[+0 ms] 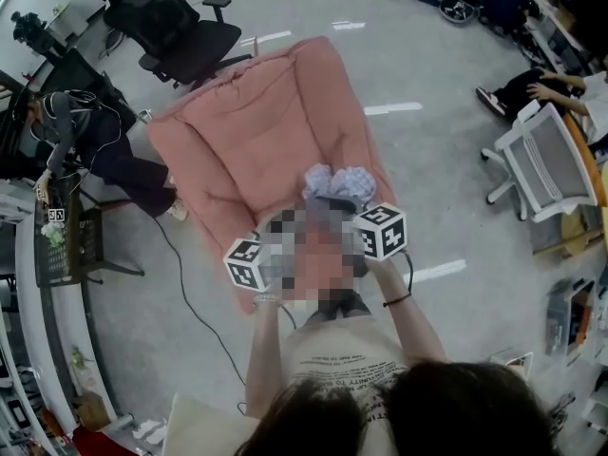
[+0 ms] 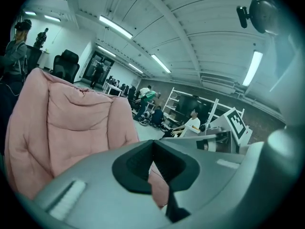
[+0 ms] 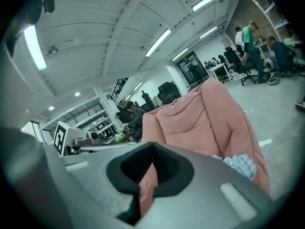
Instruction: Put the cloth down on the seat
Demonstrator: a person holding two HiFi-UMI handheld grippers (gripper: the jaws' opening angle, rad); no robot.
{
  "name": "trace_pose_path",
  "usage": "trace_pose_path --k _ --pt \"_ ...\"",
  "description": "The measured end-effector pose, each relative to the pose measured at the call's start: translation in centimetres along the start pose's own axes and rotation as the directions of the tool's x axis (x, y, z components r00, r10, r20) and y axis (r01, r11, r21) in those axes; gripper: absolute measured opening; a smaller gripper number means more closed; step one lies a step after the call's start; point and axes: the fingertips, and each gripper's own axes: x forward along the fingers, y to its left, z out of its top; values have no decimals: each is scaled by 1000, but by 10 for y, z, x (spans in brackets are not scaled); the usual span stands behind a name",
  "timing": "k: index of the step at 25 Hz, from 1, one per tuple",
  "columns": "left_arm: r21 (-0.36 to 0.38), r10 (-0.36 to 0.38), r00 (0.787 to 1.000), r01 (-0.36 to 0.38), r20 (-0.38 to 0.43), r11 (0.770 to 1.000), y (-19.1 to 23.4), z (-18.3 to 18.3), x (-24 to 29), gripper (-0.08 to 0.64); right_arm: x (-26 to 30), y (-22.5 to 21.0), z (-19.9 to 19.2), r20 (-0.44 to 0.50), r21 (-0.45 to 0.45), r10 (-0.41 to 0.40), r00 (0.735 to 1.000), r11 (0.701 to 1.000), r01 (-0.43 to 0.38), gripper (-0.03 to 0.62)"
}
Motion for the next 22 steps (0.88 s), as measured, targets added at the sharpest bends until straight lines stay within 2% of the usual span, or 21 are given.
trace_pose_path --k 8,22 --pt "27 -19 1000 18 7 999 -10 2 -6 5 -5 17 7 15 -87 17 1000 996 -16 3" --pt "36 -35 999 34 25 999 -8 4 -13 5 -4 25 12 49 -106 34 998 994 -29 3"
